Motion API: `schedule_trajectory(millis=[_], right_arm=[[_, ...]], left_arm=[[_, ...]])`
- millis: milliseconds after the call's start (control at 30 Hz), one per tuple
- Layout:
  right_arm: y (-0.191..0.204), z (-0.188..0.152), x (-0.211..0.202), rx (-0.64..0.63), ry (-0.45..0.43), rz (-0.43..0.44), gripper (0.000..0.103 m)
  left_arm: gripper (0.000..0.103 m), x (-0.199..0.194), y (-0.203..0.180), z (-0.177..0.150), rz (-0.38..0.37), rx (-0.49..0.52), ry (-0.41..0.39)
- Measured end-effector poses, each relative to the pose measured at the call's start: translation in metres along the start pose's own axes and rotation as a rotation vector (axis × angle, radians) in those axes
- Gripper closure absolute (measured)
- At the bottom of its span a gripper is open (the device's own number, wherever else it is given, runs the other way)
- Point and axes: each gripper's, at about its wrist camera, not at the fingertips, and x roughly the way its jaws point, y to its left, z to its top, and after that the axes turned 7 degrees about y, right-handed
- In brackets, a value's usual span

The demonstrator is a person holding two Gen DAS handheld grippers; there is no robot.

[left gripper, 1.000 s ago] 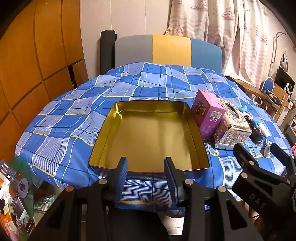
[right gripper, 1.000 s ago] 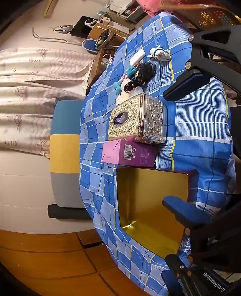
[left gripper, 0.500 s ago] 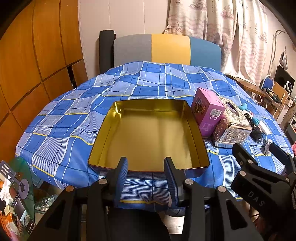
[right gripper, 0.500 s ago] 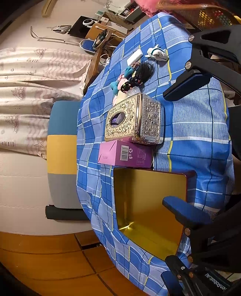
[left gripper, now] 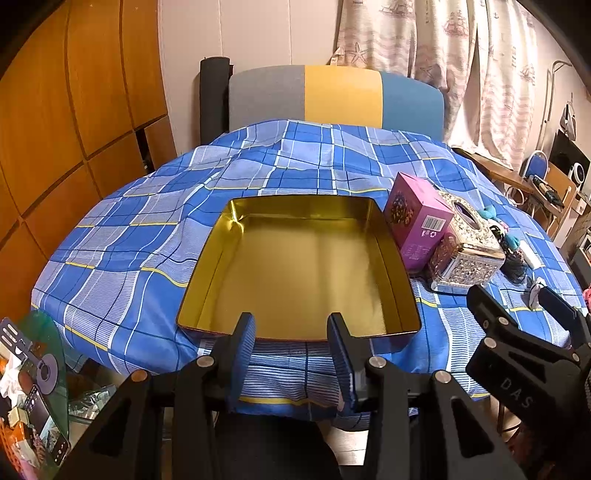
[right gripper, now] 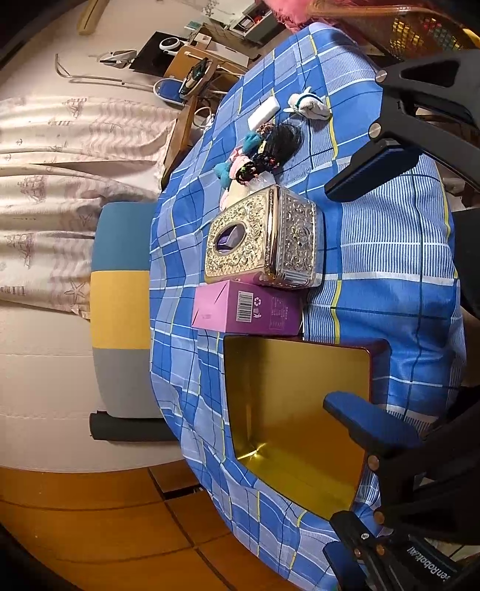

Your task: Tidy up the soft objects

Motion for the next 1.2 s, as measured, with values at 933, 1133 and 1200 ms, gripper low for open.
schedule_trajectory(millis=[933,1133,1200], right_arm=[[-0.0020,-0.0011,0.0075,0.010,0.032,0.012,0.000],[-0.0027,-0.0008,0.0071,0.013,0.028,0.009,0.000],[-0.0032,-0.0007,0.0062,0.016,0.025,0.008,0.000]], left_arm=[[0.063,0.0069,0.0020,0.0000,-0.001,-0.009,0.024],[0.063,0.0069,0.0015,-0.0008,0.000,-0.006,0.024],[0.063,0.0068,0.0014,-0.0009,-0.001,-0.004,0.023]])
